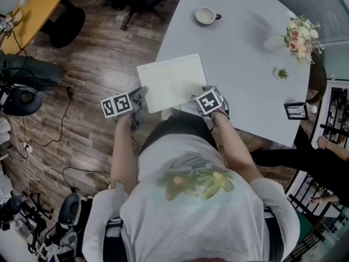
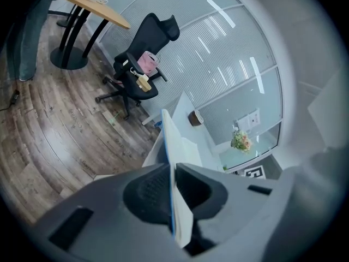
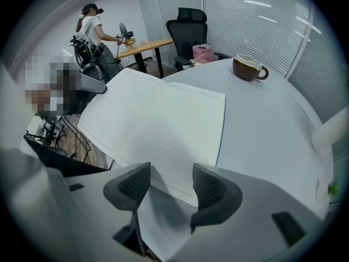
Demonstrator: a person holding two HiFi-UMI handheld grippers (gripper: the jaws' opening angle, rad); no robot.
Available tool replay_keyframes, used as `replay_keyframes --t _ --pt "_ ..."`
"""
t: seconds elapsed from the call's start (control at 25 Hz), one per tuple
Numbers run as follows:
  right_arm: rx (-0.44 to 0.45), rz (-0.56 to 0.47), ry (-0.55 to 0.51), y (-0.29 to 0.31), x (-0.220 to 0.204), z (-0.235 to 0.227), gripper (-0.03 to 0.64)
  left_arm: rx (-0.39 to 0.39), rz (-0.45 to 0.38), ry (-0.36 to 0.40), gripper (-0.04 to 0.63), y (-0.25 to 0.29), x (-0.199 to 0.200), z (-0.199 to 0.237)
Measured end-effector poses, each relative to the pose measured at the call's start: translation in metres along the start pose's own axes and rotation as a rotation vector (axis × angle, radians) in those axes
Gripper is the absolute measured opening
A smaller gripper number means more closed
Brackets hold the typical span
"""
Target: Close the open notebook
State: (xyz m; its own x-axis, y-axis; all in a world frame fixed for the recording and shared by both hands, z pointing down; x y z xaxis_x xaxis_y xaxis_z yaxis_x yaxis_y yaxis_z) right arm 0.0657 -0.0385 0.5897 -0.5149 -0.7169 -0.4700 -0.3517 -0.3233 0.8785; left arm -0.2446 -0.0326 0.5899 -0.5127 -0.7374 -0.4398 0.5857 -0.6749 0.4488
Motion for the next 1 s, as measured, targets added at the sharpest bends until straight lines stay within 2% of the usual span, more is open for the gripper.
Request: replay_keyframes --t 0.48,0.76,1.0 --pt "0.024 -0.009 0.006 0.0 -0.001 0.0 0.252 -0.021 0.013 -0.019 0.029 -0.004 0.005 -0.012" --pt "0.013 -0.058 0.028 -0.001 0.002 -0.008 0.196 -0.02 0.026 -0.019 0.028 -0.005 0.01 -0.022" --pt "0.01 -0.058 0.026 -0.002 0.0 -0.01 0.184 -0.006 0.037 -0.018 0.026 -0.004 0.012 -0.028"
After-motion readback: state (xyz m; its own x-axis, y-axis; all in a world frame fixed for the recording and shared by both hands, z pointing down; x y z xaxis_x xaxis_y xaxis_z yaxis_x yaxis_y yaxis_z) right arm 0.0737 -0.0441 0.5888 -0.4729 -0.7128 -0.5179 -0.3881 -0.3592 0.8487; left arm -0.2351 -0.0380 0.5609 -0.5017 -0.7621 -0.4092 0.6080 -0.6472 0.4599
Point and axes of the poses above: the fingertips, and each gripper's own axes: y forward along the fingers, z to its left, x out of its top, the point moved 9 cm from there along -y, backward along the fingers, and after that the axes turned 12 degrees about -z, right-handed, at the moved point
